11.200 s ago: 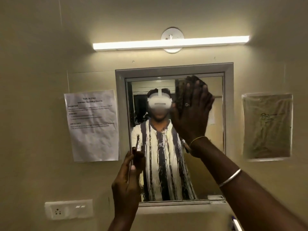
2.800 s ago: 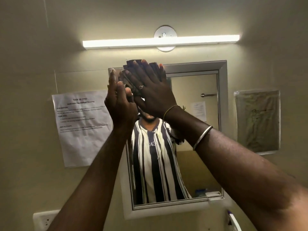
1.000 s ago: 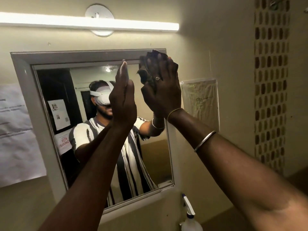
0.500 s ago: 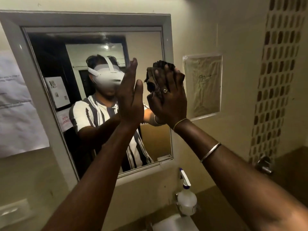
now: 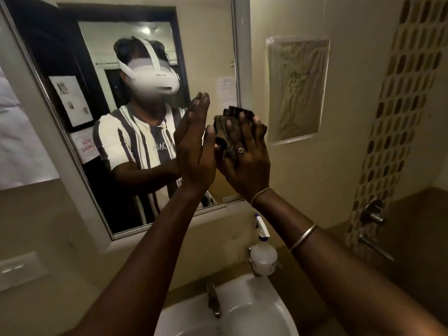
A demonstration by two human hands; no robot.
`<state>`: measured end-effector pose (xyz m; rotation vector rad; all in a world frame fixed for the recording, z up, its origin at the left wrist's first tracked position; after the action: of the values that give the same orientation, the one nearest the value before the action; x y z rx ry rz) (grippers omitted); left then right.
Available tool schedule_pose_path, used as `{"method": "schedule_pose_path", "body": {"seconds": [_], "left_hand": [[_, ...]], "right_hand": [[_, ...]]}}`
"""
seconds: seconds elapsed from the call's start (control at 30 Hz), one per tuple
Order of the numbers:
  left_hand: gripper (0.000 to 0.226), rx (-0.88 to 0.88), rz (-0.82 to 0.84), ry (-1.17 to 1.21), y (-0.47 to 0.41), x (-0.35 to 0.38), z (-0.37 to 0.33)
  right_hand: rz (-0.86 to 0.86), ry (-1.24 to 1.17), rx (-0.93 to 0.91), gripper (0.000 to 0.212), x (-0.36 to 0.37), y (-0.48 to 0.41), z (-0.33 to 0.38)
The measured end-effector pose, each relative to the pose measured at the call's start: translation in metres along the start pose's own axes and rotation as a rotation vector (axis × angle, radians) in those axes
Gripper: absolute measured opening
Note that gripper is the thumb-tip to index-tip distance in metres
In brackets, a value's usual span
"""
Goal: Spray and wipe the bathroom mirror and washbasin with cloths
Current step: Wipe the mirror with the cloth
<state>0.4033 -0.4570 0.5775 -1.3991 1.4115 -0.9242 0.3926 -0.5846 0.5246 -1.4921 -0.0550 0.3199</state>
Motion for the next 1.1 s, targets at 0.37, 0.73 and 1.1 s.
{"method": "schedule_pose_path", "body": {"seconds": [0.37, 0.73, 1.1], "left_hand": [[0.047, -0.058, 0.009, 0.049, 0.042, 0.014, 0.000], [0.049, -0.220, 0.121, 0.082, 0.110, 0.014, 0.007], [0.046, -0.282, 0.115, 0.084, 0.142, -0.002, 0.005]], "right_hand": [[0.078, -0.060, 0.033, 0.056, -0.003, 0.047, -0.001], [0.208, -0.153, 0.154, 0.068, -0.008, 0.131, 0.000], [0.079, -0.499, 0.708, 0.064, -0.003, 0.159, 0.053]]}}
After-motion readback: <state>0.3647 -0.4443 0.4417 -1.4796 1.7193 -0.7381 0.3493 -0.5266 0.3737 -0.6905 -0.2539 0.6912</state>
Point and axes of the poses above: each hand's wrist, its own y-axis away from the middle knuckle, its own x-axis out of the palm, z = x × y, the point moved 1 cm from there along -y, towards the middle knuckle, and after that the axes turned 2 degrees about -x, right-handed, at the moved point
